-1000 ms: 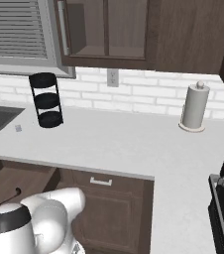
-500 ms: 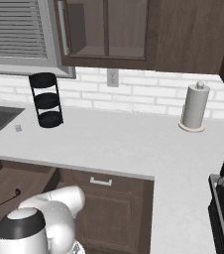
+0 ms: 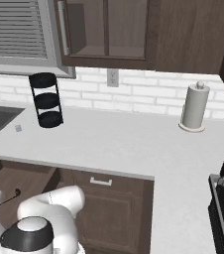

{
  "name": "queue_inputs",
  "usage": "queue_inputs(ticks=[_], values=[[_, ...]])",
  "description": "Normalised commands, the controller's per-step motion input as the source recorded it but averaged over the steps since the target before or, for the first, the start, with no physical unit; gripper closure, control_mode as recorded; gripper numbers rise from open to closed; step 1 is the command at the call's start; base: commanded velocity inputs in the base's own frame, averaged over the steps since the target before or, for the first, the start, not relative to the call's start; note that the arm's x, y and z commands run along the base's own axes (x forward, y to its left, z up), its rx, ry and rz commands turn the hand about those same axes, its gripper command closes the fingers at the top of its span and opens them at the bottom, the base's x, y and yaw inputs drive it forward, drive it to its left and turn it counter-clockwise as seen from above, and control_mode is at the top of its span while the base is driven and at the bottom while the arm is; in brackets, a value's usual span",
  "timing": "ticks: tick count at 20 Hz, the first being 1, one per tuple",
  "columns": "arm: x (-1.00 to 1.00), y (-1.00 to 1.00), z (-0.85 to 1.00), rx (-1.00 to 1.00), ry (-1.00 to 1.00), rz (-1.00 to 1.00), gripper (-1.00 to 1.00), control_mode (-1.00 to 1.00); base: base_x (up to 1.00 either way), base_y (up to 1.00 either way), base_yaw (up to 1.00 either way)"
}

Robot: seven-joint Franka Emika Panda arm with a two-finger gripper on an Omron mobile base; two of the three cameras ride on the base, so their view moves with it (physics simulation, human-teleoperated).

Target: Pick the ladle from the drawer and place it on the counter.

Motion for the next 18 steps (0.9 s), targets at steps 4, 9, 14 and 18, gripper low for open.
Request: queue_inputs(ticks=[4, 9, 14, 18], values=[[0.38, -0.03, 0.04, 0.05, -0.38, 0.11, -1.0, -1.0, 0.0, 0.0, 0.0], [0.63, -0.01, -0.1, 0.04, -0.16, 0.11, -1.0, -1.0, 0.0, 0.0, 0.0], [0.18, -0.06, 0.0, 0.0, 0.14, 0.01, -1.0, -1.0, 0.0, 0.0, 0.0], [0.0, -0.06, 0.0, 0.0, 0.26, 0.0, -1.0, -1.0, 0.0, 0.0, 0.0]])
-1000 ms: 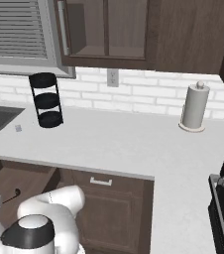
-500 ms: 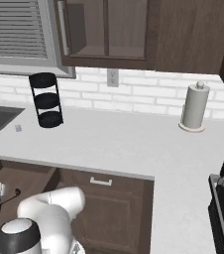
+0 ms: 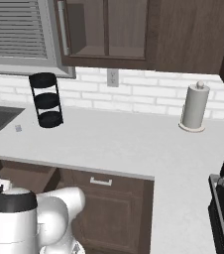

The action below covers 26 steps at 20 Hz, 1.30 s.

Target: Pick the ladle from the drawer and place it on the counter.

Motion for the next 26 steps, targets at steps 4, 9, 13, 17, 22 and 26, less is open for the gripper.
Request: queue_inputs(ticks=[4, 9, 13, 17, 22, 26], values=[[0.13, 0.0, 0.0, 0.0, 0.21, 0.0, -1.0, -1.0, 0.0, 0.0, 0.0], [0.27, -0.01, -0.03, 0.0, 0.07, 0.0, -1.0, -1.0, 0.0, 0.0, 0.0], [0.16, -0.05, -0.17, -0.08, 0.04, 0.0, -1.0, -1.0, 0.0, 0.0, 0.0], [0.0, -0.02, -0.27, -0.17, 0.05, -0.02, -1.0, -1.0, 0.0, 0.0, 0.0], [0.02, 0.05, -0.04, -0.15, 0.15, -0.15, -1.0, -1.0, 0.0, 0.0, 0.0], [0.14, 0.16, 0.0, -0.08, 0.17, -0.15, -1.0, -1.0, 0.0, 0.0, 0.0]])
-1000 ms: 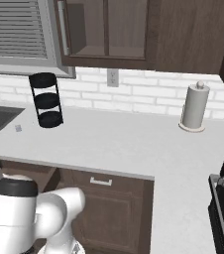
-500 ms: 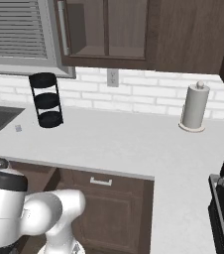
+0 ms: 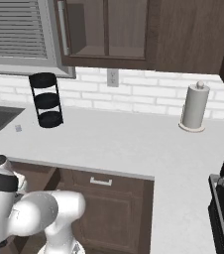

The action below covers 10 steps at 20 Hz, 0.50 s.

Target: Pick the ladle from the drawer and place it on the counter.

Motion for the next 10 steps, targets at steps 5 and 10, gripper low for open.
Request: queue_inputs(ticks=[5, 10], values=[[0.25, 0.23, -0.02, -0.06, 0.04, -0.06, -1.0, -1.0, 0.0, 0.0, 0.0], [0.19, 0.05, -0.26, -0.03, -0.02, 0.0, -1.0, -1.0, 0.0, 0.0, 0.0]])
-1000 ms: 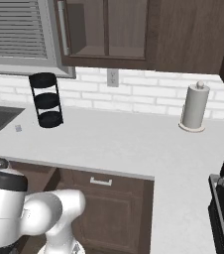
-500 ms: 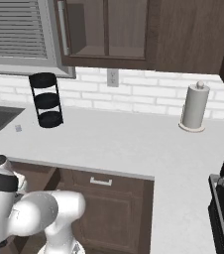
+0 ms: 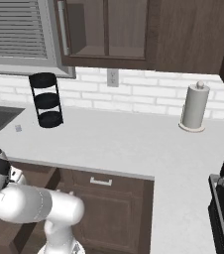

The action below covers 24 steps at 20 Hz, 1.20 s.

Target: Pick the ladle from the drawer and place it on the counter.

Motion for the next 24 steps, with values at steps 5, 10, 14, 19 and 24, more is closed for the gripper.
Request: queue_inputs(ticks=[5, 10, 14, 19, 24], values=[[0.06, 0.0, -0.37, -0.02, -0.03, 0.0, -1.0, -1.0, 0.0, 0.0, 0.0], [0.08, 0.0, -0.33, -0.03, -0.01, 0.0, -1.0, -1.0, 0.0, 0.0, 0.0], [0.23, 0.0, -0.09, 0.0, 0.0, 0.0, -1.0, -1.0, 0.0, 0.0, 0.0], [0.31, 0.0, -0.15, 0.0, 0.0, 0.0, -1.0, -1.0, 0.0, 0.0, 0.0], [0.15, 0.06, -0.35, -0.03, 0.0, 0.0, -1.0, -1.0, 0.0, 0.0, 0.0]])
